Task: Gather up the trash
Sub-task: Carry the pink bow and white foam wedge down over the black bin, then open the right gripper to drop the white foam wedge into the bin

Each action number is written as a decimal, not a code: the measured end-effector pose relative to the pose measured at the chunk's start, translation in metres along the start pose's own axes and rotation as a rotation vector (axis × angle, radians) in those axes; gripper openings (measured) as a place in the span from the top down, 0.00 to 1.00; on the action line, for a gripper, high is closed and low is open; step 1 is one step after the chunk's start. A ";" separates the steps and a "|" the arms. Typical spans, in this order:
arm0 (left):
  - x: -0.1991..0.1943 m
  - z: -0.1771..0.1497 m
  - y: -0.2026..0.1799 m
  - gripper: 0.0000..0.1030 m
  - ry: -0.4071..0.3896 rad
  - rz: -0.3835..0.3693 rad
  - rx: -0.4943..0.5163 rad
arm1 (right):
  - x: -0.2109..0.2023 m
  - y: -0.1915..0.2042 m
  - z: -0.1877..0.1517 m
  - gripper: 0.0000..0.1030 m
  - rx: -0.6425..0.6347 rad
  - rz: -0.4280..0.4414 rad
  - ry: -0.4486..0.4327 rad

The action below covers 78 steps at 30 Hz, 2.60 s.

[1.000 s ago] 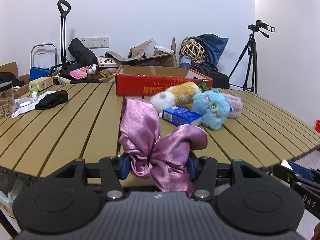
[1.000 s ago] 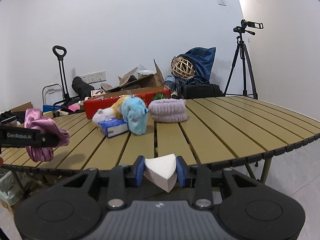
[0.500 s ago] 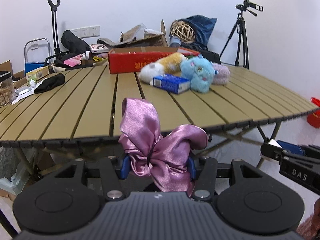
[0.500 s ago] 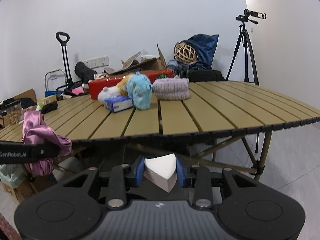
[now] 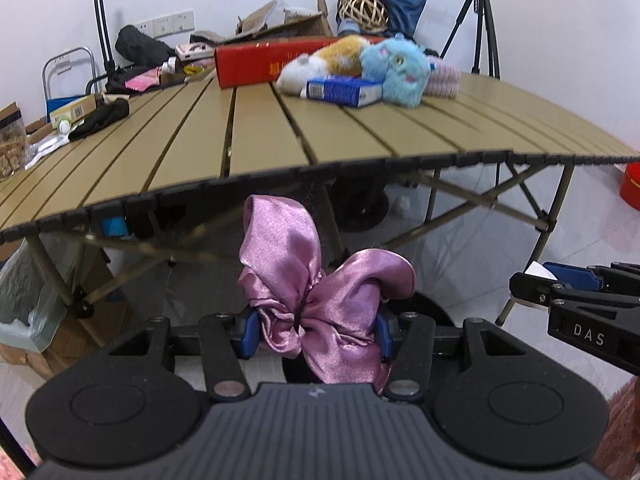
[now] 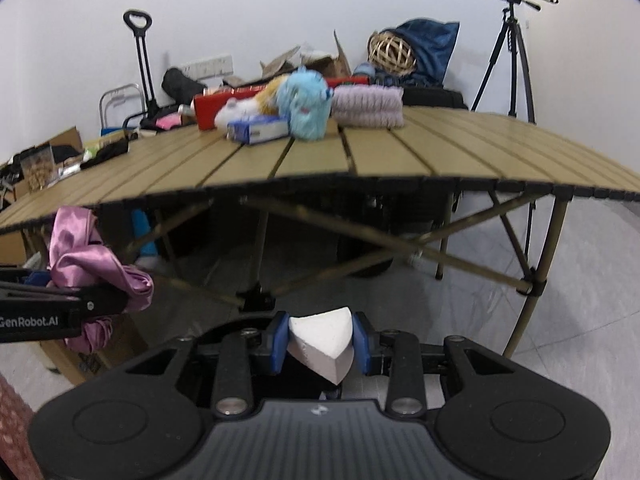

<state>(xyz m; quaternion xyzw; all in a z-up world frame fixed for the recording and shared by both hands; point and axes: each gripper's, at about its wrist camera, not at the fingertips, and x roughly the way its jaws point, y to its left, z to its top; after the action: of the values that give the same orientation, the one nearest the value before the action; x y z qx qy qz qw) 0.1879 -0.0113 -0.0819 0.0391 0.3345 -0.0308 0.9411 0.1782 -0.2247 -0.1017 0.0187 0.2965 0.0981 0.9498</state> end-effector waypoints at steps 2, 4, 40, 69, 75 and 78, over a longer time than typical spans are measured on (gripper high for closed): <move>0.002 -0.004 0.001 0.48 0.017 0.010 0.004 | 0.003 0.002 -0.002 0.68 -0.006 0.001 0.017; 0.003 -0.008 0.004 0.48 0.033 0.016 0.004 | 0.005 0.003 -0.004 0.68 -0.011 0.002 0.029; 0.046 -0.035 0.058 0.48 0.276 0.150 -0.072 | 0.093 0.052 -0.032 0.68 -0.081 0.066 0.415; 0.060 -0.041 0.075 0.48 0.345 0.183 -0.111 | 0.148 0.087 -0.020 0.50 -0.071 0.070 0.481; 0.060 -0.042 0.075 0.48 0.346 0.183 -0.111 | 0.148 0.085 -0.019 0.03 -0.050 0.045 0.484; 0.061 -0.042 0.076 0.48 0.346 0.184 -0.111 | 0.150 0.083 -0.020 0.00 -0.046 0.029 0.491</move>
<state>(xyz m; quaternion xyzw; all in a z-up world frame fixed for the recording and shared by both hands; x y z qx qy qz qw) 0.2150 0.0661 -0.1487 0.0225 0.4874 0.0812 0.8691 0.2732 -0.1144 -0.1945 -0.0233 0.5159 0.1201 0.8479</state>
